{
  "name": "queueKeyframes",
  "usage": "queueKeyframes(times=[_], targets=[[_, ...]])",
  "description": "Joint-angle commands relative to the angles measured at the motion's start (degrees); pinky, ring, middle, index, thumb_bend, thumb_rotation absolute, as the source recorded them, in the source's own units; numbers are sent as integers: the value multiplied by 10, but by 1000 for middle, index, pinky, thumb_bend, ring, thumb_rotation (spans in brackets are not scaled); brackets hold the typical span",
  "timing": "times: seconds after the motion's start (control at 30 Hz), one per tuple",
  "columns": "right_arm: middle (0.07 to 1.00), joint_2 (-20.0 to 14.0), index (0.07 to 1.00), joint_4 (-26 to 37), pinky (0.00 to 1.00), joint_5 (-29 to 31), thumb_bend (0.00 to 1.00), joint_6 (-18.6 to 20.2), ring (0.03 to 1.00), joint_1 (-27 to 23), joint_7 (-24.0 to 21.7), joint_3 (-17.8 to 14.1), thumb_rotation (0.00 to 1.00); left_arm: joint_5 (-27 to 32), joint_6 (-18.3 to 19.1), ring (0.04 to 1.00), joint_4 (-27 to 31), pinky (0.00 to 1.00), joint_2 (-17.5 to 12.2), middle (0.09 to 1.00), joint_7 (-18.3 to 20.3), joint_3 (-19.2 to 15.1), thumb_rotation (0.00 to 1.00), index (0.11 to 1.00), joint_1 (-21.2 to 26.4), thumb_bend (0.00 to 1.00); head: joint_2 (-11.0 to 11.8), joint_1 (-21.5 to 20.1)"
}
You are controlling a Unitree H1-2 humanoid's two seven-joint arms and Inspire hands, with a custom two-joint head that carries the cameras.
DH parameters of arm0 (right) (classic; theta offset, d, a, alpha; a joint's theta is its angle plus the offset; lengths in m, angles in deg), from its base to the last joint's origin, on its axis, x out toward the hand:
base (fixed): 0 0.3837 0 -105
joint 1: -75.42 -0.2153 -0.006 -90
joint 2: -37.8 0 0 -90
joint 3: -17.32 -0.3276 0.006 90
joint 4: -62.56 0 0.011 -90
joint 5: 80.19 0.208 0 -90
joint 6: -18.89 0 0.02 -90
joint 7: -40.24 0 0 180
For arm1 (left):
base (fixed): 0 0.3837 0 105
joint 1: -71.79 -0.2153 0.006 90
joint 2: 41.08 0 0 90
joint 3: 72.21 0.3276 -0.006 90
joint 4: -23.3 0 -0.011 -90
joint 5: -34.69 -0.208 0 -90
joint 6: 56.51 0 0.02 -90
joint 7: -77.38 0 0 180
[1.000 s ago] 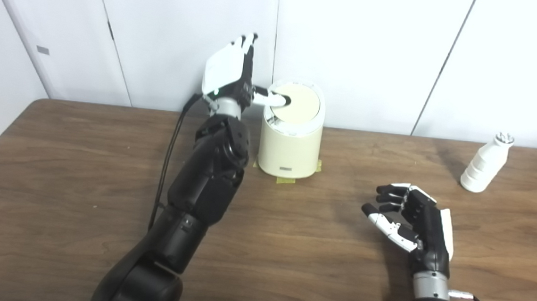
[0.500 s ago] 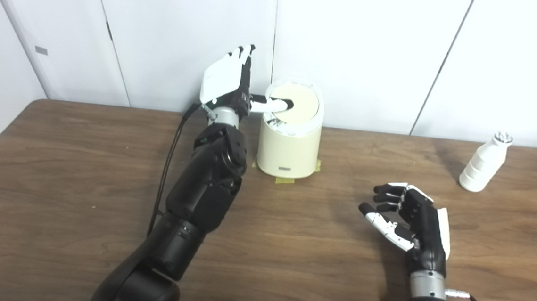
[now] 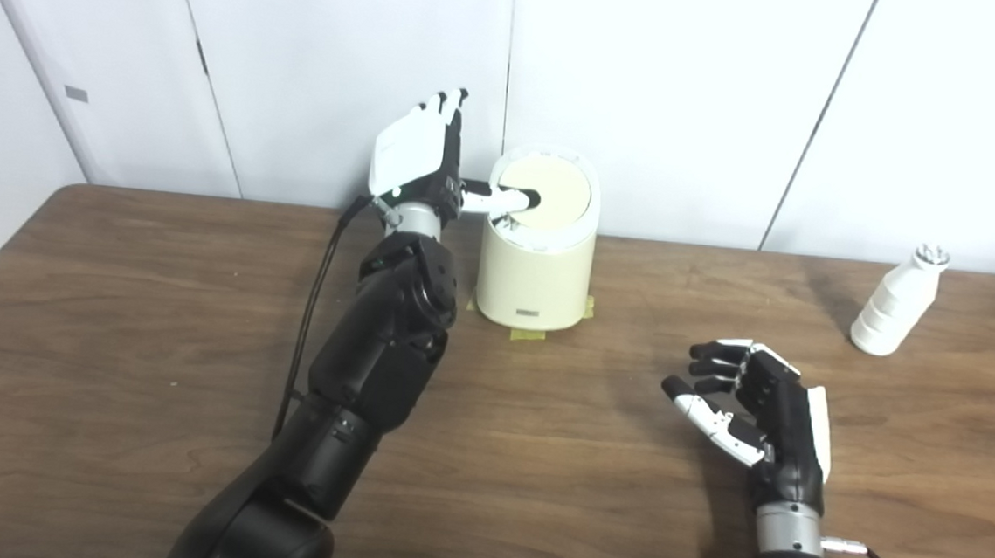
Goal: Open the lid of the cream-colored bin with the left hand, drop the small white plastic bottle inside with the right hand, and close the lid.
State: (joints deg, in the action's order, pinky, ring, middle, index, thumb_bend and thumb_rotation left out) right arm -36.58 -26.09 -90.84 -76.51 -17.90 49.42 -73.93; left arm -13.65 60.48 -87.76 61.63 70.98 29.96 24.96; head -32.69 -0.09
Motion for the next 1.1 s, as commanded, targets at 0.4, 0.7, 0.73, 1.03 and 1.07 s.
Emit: queueKeyframes(times=[0.4, 0.7, 0.73, 1.03, 1.07], targets=[[588, 9, 491, 21, 488, -1, 483, -12, 567, -13, 2, 5, 145, -128, -1, 1000, -12, 1000, -18, 1000, 23, 40, 139, 1000, 45, 1000, 0, -4], [588, 13, 492, 20, 492, -2, 482, -10, 568, -13, 5, 4, 144, -161, -1, 1000, 0, 1000, -13, 1000, 58, 22, 105, 991, 39, 999, 1, -4], [588, 13, 492, 20, 491, -3, 482, -10, 567, -14, 5, 5, 144, -164, -1, 1000, 1, 1000, -13, 1000, 61, 21, 106, 992, 38, 999, 1, -4], [587, 12, 492, 18, 488, -4, 483, -11, 564, -15, 6, 5, 144, -179, -1, 1000, 3, 1000, -29, 1000, 73, 42, 131, 992, 34, 1000, 1, -4], [587, 13, 492, 18, 488, -4, 483, -10, 564, -15, 6, 5, 144, -184, -1, 1000, -1, 1000, -32, 1000, 73, 47, 142, 994, 33, 1000, 2, -5]])
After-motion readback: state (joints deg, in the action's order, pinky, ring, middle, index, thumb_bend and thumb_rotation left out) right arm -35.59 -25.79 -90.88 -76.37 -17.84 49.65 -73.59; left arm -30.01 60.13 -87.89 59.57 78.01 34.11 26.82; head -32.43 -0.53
